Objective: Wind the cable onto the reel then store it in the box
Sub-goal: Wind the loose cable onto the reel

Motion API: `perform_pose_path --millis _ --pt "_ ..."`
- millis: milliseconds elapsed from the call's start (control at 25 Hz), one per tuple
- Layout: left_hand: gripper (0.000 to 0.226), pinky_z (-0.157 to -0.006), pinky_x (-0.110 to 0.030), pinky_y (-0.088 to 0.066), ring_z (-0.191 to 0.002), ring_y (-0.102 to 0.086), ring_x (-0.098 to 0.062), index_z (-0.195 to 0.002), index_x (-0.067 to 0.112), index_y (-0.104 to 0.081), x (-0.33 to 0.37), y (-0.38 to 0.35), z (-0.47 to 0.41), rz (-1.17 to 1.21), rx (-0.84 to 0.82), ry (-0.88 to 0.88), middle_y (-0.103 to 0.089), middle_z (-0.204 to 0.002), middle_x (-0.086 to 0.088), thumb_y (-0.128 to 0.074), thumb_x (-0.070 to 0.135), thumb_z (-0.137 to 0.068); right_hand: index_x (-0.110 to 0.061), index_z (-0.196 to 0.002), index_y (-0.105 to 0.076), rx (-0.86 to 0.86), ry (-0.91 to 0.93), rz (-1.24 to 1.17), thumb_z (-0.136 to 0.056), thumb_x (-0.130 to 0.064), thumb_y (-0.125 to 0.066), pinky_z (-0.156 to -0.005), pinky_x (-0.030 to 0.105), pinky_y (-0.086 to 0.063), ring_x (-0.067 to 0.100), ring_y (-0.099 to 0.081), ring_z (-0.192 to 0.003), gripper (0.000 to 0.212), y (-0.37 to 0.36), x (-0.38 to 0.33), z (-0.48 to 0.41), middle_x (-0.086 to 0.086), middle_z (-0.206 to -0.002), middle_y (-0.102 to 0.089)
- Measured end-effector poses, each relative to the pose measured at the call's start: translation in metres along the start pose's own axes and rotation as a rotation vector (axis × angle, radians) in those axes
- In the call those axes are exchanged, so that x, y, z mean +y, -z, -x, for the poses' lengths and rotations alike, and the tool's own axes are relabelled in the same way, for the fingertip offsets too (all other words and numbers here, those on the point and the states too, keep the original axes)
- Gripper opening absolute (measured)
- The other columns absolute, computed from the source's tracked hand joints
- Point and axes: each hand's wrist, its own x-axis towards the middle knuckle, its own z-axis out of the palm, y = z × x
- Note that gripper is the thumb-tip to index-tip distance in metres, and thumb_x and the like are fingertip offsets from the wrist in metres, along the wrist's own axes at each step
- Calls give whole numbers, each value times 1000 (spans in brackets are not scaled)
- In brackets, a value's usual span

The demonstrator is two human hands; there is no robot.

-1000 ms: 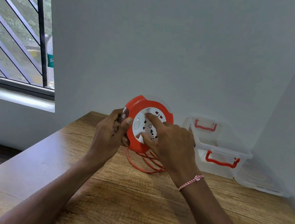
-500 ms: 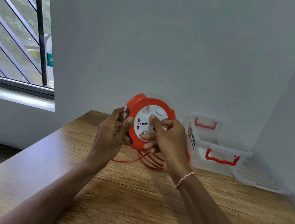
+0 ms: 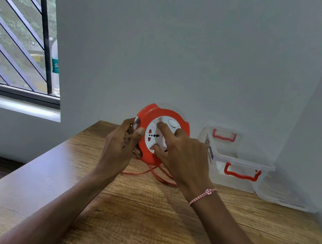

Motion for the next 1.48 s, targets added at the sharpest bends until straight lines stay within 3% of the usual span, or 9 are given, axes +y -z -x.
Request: perform_pose_path --millis 120,320,440,600,720,840,1280,1400,1480 --pt "34 -55 -17 -59 -68 -78 -8 -127 21 -58 0 -2 1 14 -35 -24 -76 -95 12 -53 44 -103 -22 -132 -60 -26 -282 -182 -88 -68 -69 -54 32 -61 22 -72 -67 64 1 -5 -4 4 -91 -77" --pt "33 -58 -18 -60 -75 -77 -5 -128 23 -55 -1 -9 2 -12 -48 -34 -75 -98 18 -55 43 -102 -10 -113 -59 -147 -1132 -1299 -93 -50 -75 -34 23 -45 14 -67 -42 48 5 -14 -8 10 -71 -80" --pt "31 -53 -23 -61 -65 -77 -8 -123 21 -58 -3 -4 -1 17 11 1 -77 -88 11 -54 44 -102 -11 -117 -61 -175 -999 -1341 -99 -39 -72 -41 26 -50 14 -67 -43 35 10 -8 -6 9 -72 -81" --pt "30 -59 -25 -64 -73 -77 -7 -118 21 -58 -3 2 -5 26 90 52 -76 -93 6 -51 45 -103 -20 -121 -68 112 -147 -283 -97 -42 -73 -58 28 -61 14 -75 -65 32 13 19 -1 0 -96 -81" --pt "33 -61 -24 -64 -75 -78 -7 -124 19 -57 0 3 -6 45 76 53 -75 -97 10 -50 44 -103 -23 -143 -58 52 177 -78 -93 -37 -79 -54 35 -64 30 -78 -77 56 5 23 1 13 -128 -70" --pt "37 -60 -23 -64 -74 -78 -7 -128 18 -56 0 3 -5 28 50 43 -77 -93 19 -52 44 -102 -26 -152 -50 15 145 26 -91 -39 -82 -57 41 -65 33 -79 -79 70 0 15 2 15 -123 -73" --pt "37 -58 -26 -64 -72 -77 -8 -130 19 -57 2 -3 1 -45 21 -60 -74 -95 9 -54 45 -103 -26 -145 -59 -53 -138 -164 -91 -63 -69 -73 34 -63 25 -79 -82 66 8 5 2 7 -103 -82" --pt "41 -62 -23 -63 -77 -78 -10 -132 22 -56 3 -4 2 -73 17 -91 -74 -100 6 -53 50 -102 -23 -129 -62 -26 -490 -438 -86 -65 -72 -53 12 -52 17 -77 -75 62 8 -7 -3 2 -102 -79" --pt "44 -65 -17 -61 -83 -77 -6 -132 22 -57 3 -5 3 -86 17 -113 -73 -102 9 -51 51 -100 -20 -118 -58 -51 -865 -859 -89 -56 -76 -40 12 -46 12 -74 -55 50 6 -17 -6 1 -90 -81"
